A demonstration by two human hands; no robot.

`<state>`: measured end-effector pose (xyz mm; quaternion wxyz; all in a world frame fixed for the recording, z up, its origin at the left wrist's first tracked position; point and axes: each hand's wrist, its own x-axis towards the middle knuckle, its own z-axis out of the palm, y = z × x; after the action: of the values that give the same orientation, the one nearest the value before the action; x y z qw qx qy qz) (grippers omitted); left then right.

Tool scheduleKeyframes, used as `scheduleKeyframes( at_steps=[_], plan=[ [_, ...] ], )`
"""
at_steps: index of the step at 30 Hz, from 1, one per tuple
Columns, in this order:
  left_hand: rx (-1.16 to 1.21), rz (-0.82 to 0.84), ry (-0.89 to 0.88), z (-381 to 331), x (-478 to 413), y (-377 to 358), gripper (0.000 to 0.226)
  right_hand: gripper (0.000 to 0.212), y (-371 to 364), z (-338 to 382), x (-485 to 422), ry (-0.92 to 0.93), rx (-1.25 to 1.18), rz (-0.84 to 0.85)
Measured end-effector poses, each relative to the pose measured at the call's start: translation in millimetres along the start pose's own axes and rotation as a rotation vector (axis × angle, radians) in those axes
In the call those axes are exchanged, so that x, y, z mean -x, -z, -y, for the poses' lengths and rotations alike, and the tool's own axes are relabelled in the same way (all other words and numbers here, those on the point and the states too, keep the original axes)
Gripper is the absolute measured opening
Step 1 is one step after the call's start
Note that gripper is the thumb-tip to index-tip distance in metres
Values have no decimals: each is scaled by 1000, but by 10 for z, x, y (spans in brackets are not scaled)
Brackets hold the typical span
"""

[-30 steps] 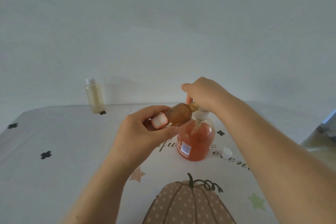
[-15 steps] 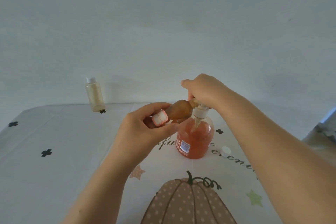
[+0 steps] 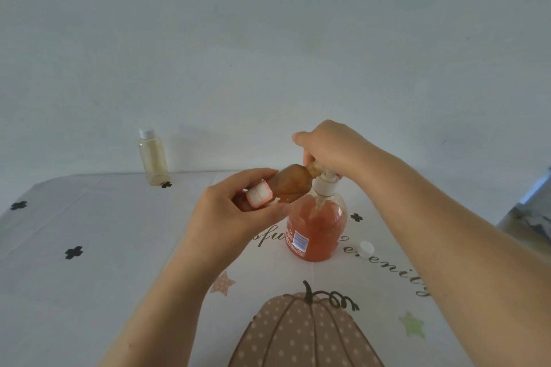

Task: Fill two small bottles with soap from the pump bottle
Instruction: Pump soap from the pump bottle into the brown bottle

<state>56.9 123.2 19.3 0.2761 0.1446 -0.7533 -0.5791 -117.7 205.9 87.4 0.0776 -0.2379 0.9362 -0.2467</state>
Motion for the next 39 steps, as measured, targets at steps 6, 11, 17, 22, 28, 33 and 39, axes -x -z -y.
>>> scheduleKeyframes(
  at_steps=[6, 11, 17, 22, 28, 33, 39],
  plan=[
    [6, -5, -24, -16, 14, -11, 37, 44, 3, 19, 36, 15, 25, -1],
    [-13, -17, -15, 26, -2, -5, 35, 43, -63, -22, 24, 12, 50, 24],
    [-47, -21, -2, 68, -23, 9, 39, 42, -107, -55, 15, 14, 73, 13],
    [-29, -20, -1, 64, -23, 1, 38, 30, -69, -2, 70, -20, 34, 38],
    [-37, -48, -33, 11, 10, -4, 38, 43, 40, 51, 91, -24, 89, -24],
    [-64, -63, -49, 9, 18, -8, 39, 43, 22, 42, 89, -11, 91, 18],
    [-123, -62, -45, 50, -3, 0, 39, 39, -102, -25, 43, -12, 76, 23]
  ],
)
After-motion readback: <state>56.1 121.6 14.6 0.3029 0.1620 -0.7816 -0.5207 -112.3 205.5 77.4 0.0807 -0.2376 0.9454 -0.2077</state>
